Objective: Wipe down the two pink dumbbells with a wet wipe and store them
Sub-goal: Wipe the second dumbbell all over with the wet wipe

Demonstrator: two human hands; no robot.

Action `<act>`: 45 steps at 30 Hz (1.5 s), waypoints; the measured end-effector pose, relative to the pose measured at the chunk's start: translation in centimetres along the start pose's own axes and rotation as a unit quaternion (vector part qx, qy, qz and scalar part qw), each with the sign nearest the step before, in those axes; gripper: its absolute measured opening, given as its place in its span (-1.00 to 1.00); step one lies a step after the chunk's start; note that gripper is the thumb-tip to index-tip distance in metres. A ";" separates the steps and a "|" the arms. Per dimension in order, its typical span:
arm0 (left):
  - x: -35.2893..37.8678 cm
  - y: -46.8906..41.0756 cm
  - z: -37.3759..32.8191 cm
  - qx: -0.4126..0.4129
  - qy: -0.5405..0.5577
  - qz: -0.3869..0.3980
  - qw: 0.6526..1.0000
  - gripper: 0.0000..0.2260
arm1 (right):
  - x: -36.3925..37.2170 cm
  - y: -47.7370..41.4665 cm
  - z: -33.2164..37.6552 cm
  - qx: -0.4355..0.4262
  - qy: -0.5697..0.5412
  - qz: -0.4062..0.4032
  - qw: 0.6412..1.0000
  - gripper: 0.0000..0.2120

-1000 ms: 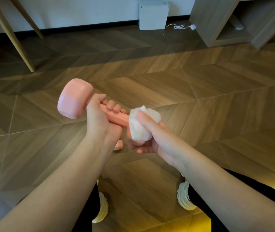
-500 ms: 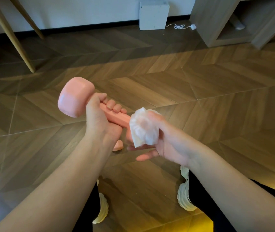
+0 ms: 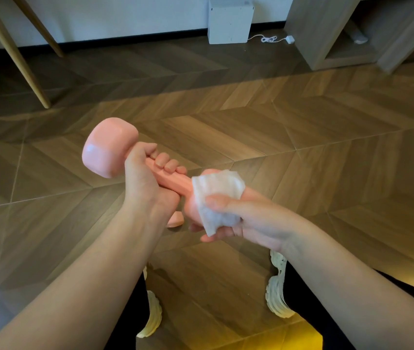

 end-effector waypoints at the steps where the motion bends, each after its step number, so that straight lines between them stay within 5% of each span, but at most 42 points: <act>1: 0.0 0.0 0.1 0.000 0.000 0.002 1.000 -0.74 | 0.1 -0.2 -0.2 -0.001 0.016 -0.018 1.000 -0.52; 5: 0.3 0.1 0.3 -0.003 -0.008 0.013 1.000 -0.71 | 0.3 -0.5 -0.5 0.002 0.030 -0.072 0.997 -0.60; 11: 0.5 -0.1 0.1 0.000 0.011 0.025 1.000 -0.71 | -0.5 0.1 0.1 -0.018 -0.041 0.003 0.999 -0.60; 17: -0.2 -0.3 0.8 0.015 -0.015 -0.007 1.000 -0.76 | -0.6 -0.4 -0.4 -0.048 0.056 -0.168 0.983 -0.37; 20: -0.3 -0.5 1.2 0.005 -0.003 -0.040 0.999 -0.75 | -0.7 -0.4 -0.4 -0.105 0.123 -0.222 0.962 -0.42; 25: -0.2 -0.7 0.8 0.006 -0.001 -0.045 0.999 -0.64 | 0.2 -0.3 -0.1 -0.069 0.032 -0.125 0.989 -0.85; 29: -0.1 -0.2 0.8 0.019 -0.015 -0.033 0.999 -0.61 | 0.5 0.0 -0.3 -0.006 -0.019 -0.055 0.998 -0.47; 35: 0.5 -0.2 1.1 0.019 -0.015 -0.025 0.999 -0.51 | 0.5 -0.5 -0.4 -0.037 -0.013 -0.116 0.992 -0.73; 40: 0.1 -0.5 1.3 0.016 -0.033 -0.040 0.999 -0.56 | 0.1 0.1 -0.3 -0.011 -0.024 -0.052 0.998 -0.67; 42: -0.1 -0.6 1.4 0.011 -0.026 -0.040 0.999 -0.59 | 0.0 0.1 -0.4 -0.022 0.005 -0.070 0.997 -0.53; 45: -0.1 -0.5 1.6 0.006 -0.027 -0.032 0.999 -0.63 | 0.1 -0.4 -0.9 -0.022 0.035 -0.136 0.990 -0.60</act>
Point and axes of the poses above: each hand's wrist, its own y-axis away from the middle knuckle, its own x-axis out of the palm, z = x × y, the point moved 4 cm from there along -y, towards the middle knuckle, and after that the axes turned 11 degrees about y, right-handed, at the moved point
